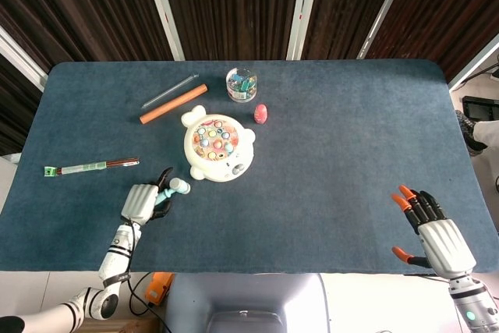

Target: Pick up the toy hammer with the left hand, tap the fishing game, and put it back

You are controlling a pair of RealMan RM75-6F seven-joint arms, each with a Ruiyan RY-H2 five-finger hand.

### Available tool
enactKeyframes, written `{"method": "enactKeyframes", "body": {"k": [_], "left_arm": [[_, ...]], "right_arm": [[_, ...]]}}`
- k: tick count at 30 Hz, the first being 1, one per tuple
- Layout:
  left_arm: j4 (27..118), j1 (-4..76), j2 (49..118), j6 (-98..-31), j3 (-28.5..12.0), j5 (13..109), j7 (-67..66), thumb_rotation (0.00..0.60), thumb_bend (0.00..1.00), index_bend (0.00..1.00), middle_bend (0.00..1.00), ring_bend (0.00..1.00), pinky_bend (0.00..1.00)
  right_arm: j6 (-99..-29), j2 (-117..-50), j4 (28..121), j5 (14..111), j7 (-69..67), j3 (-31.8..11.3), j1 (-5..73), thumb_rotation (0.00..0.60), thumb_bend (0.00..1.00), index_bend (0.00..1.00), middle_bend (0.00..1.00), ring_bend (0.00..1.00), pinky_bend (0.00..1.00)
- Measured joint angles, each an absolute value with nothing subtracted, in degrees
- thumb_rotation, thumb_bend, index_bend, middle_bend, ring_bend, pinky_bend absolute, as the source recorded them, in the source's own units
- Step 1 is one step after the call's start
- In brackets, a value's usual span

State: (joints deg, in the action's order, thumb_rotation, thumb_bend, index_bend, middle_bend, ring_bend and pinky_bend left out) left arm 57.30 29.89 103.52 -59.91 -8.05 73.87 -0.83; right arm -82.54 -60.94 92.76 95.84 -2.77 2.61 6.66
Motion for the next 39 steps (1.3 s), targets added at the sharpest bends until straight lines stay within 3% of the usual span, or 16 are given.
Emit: {"method": "enactKeyframes", "body": {"k": [17,24,30,34,39], "left_arm": [[60.62,29.11,100.92,-63.06,-7.87,75.63,-1.92,0.6,0.37,0.06,0.0,0.0,0.0],[66.52,27.47,96.83,-67.26,-6.62,78.43,-2.19,0.6,0.37,0.06,0.0,0.0,0.0],[77.62,23.54,87.85,-74.17,-3.26,83.11,-3.57,0.6,0.37,0.06,0.0,0.0,0.0],[85.79,17.97,79.14,-81.2,1.11,86.5,-5.58,0.6,0.39,0.06,0.0,0.0,0.0],[89.62,10.03,73.67,-90.96,5.21,89.33,-8.47,0.6,0.4,0.05,0.0,0.0,0.0]], "right_arm": [[-82.35,-61.05,92.83,96.0,-2.54,2.72,6.77,0.6,0.33,0.0,0.0,0.0,0.0],[-82.3,-61.1,92.78,95.91,-2.4,2.68,6.79,0.6,0.33,0.0,0.0,0.0,0.0],[-82.59,-61.05,92.93,95.88,-2.36,2.65,6.66,0.6,0.33,0.0,0.0,0.0,0.0],[-83.15,-61.07,92.95,95.43,-2.19,2.34,6.38,0.6,0.33,0.0,0.0,0.0,0.0],[-83.03,-61.63,93.02,95.07,-0.76,2.17,6.29,0.6,0.33,0.0,0.0,0.0,0.0]]}}
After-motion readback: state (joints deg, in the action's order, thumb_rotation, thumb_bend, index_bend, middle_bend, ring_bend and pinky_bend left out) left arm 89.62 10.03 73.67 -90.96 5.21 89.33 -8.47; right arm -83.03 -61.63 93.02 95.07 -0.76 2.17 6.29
